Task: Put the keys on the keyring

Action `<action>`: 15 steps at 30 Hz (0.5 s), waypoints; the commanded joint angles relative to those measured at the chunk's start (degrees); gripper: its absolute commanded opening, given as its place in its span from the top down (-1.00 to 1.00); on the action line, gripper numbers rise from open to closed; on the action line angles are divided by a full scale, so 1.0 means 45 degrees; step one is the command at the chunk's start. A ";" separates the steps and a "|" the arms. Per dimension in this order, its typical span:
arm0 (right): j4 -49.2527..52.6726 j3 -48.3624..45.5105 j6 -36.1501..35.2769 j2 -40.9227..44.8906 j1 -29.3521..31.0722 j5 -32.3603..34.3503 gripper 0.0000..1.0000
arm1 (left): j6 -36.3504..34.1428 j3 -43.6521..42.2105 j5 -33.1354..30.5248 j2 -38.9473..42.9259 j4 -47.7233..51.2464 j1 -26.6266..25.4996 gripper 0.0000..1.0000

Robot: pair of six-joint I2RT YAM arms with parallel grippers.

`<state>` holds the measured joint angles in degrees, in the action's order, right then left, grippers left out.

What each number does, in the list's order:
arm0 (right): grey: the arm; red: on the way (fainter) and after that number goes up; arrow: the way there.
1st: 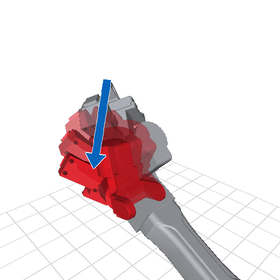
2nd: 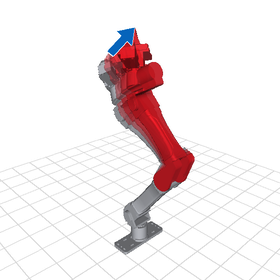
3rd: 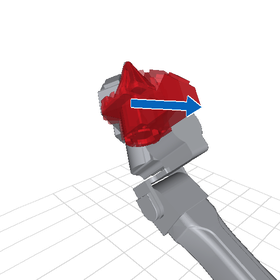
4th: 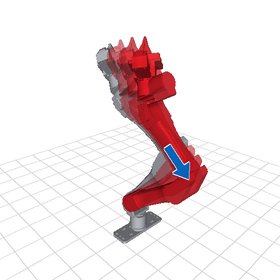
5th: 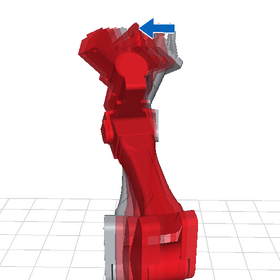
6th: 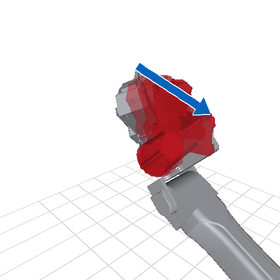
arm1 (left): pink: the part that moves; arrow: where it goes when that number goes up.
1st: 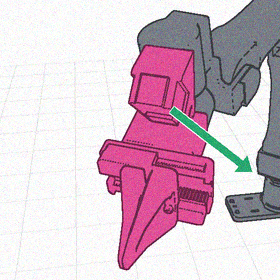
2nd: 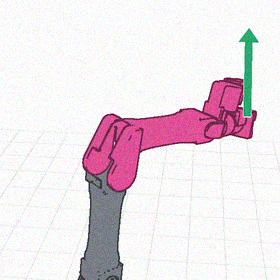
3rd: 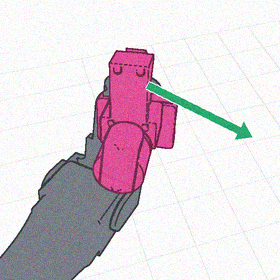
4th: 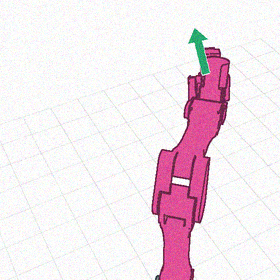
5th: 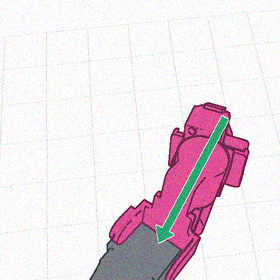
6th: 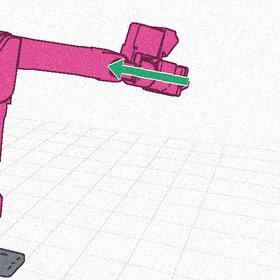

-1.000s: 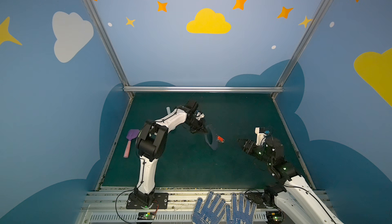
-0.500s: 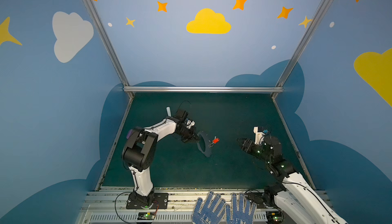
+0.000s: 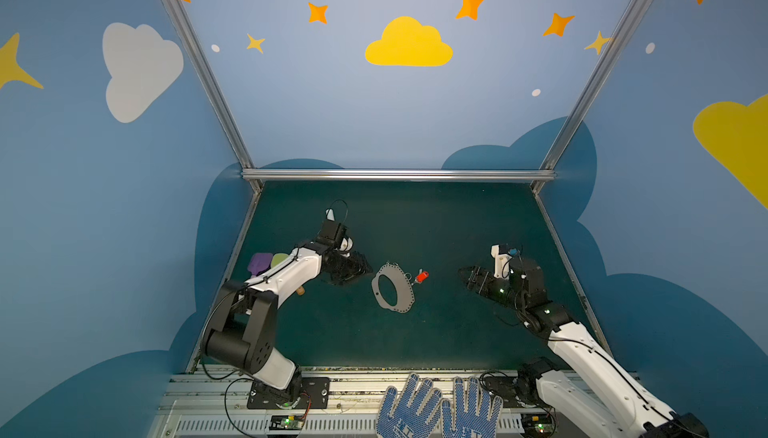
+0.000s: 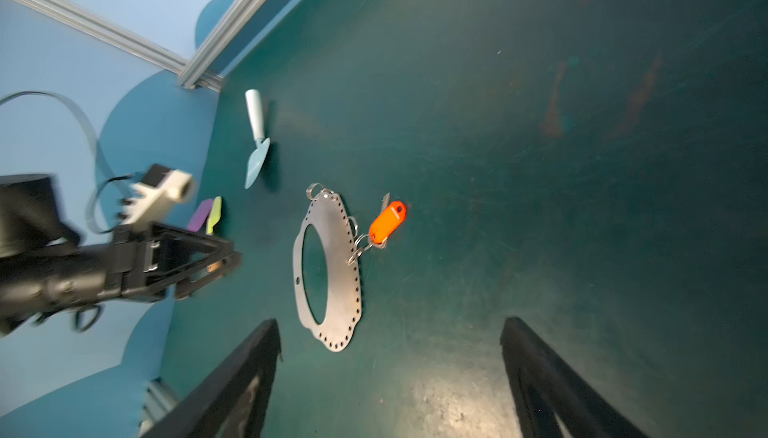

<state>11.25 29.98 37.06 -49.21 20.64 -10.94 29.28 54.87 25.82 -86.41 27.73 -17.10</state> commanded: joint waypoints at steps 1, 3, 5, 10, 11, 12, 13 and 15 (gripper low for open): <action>0.1077 0.1030 -0.1166 -0.0858 -0.0075 0.1751 -0.72 | -0.0126 0.0140 -0.2866 0.0700 0.0906 0.0107 -1.00; 0.1872 0.2011 -0.1888 -0.1970 -0.0078 0.2909 -0.72 | 0.0174 0.0566 -0.4907 0.0915 0.1368 0.0196 -1.00; 0.2358 0.2936 -0.2729 -0.2993 -0.0076 0.4201 -0.72 | 0.0180 0.0963 -0.6488 0.0943 0.1494 0.0318 -1.00; 0.0341 0.3085 -0.4532 -0.4584 -0.0096 0.8919 -0.75 | -0.1195 0.0933 -1.0473 0.0838 -0.0147 0.0760 -1.00; -0.0544 0.2834 -0.5297 -0.4794 -0.0095 0.9401 -0.76 | -0.1796 0.0555 -1.0831 0.0848 -0.1050 0.0904 -1.00; -0.1641 0.2472 -0.5959 -0.5079 -0.0115 1.0040 -0.76 | -0.2682 0.0104 -1.0971 0.0847 -0.2192 0.1042 -1.00; -0.2555 0.2170 -0.6491 -0.5362 -0.0148 1.0515 -0.76 | -0.3169 -0.0187 -1.1536 0.0759 -0.2947 0.1121 -1.00; -0.3943 0.1971 -0.7140 -0.6150 -0.0397 1.1460 -0.76 | -0.4009 -0.0712 -1.2070 0.0371 -0.4307 0.1511 -1.00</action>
<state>5.15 40.38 13.63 -73.58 19.86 28.67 19.84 54.35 -18.65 -83.09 19.11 -11.90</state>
